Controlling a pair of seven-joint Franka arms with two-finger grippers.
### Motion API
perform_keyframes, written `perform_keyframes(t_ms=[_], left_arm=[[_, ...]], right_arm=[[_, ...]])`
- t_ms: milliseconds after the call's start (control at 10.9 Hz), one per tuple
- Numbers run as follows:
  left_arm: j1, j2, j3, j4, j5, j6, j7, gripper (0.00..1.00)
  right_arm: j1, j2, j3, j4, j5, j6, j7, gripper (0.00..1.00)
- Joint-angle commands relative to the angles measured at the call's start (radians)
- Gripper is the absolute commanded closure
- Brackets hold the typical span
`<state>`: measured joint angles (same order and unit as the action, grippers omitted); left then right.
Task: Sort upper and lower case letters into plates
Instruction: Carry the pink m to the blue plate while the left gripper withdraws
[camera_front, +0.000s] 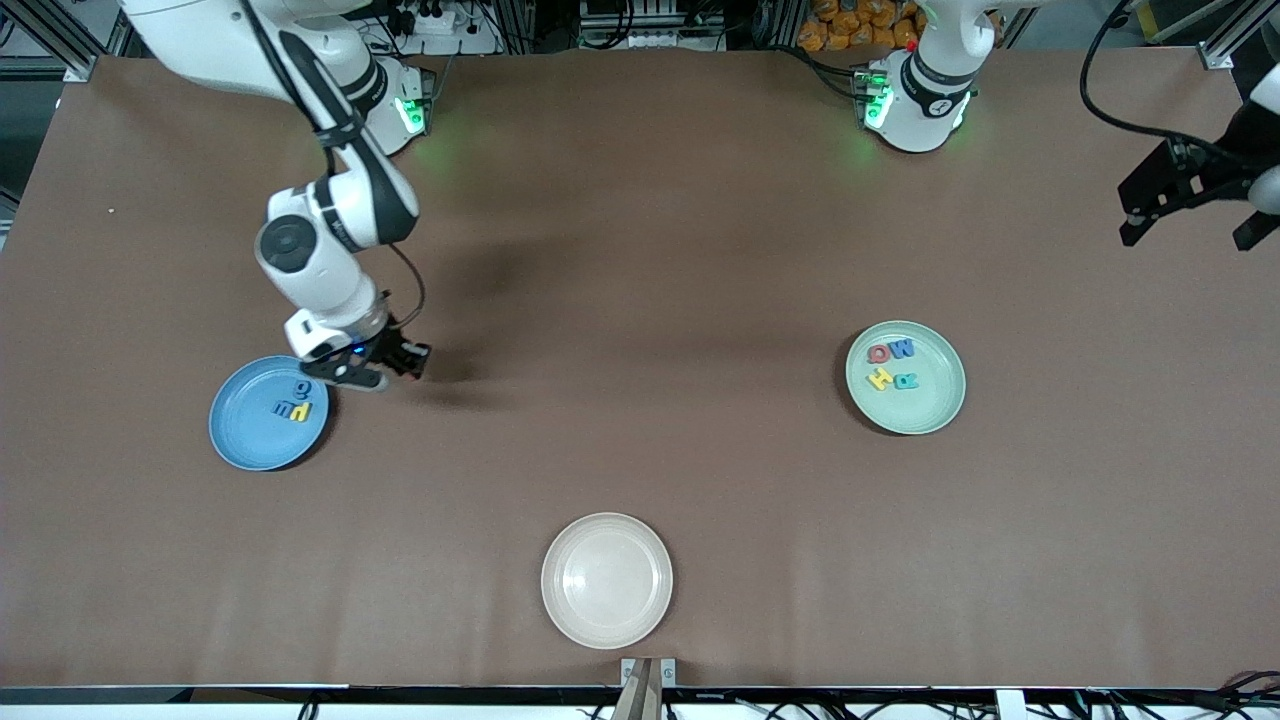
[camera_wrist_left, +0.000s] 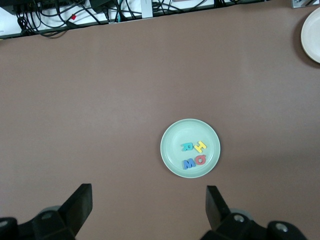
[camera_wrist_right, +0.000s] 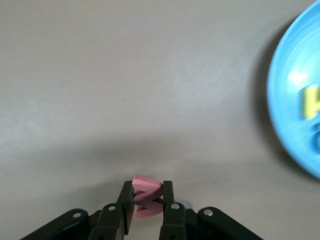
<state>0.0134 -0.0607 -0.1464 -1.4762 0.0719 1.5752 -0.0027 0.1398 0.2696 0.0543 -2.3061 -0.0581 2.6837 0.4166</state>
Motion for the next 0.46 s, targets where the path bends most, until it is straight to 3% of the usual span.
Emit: perform_keyframes(t_ms=[0, 367], left_arm=[[-0.021, -0.030, 0.016, -0.012, -0.015, -0.032, -0.010, 0.00], [-0.032, -0.022, 0.046, -0.010, -0.068, -0.032, -0.064, 0.00]], right_arm=[[-0.037, -0.003, -0.068, 0.051, -0.020, -0.053, -0.167, 1.00], [-0.060, 0.029, -0.206, 0.132, -0.060, -0.085, -0.407, 1.00]])
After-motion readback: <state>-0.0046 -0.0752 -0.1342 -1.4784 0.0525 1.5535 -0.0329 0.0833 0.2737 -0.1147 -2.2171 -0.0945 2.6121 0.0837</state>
